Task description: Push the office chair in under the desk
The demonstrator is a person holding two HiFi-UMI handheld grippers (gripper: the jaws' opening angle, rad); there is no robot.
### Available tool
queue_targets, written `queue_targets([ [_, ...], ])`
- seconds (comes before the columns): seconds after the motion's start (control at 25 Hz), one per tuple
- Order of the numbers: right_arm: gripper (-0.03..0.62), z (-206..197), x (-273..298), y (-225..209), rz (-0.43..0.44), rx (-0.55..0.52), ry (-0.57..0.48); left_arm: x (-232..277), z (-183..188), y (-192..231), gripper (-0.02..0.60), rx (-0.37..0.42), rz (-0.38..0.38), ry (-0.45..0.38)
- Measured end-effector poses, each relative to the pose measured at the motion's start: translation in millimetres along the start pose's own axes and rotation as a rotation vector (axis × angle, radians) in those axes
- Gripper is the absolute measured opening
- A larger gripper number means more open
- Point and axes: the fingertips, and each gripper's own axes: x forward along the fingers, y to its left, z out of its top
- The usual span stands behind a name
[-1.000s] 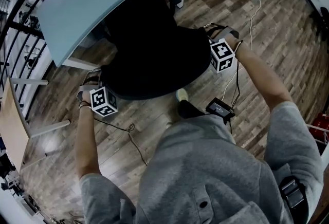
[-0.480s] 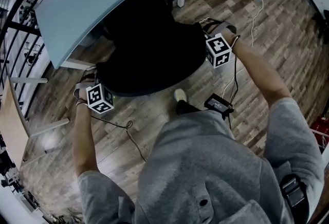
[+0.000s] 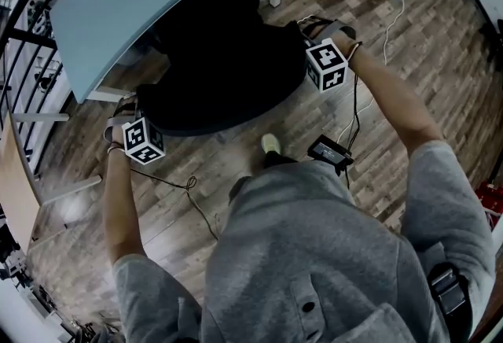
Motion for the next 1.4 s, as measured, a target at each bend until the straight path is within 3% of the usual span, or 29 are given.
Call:
queue_targets([
  [1.4, 0.121, -43, 40, -64, 0.000, -0.006, -0.007, 47, -8, 64, 0.198, -0.019, -0.027, 0.029],
])
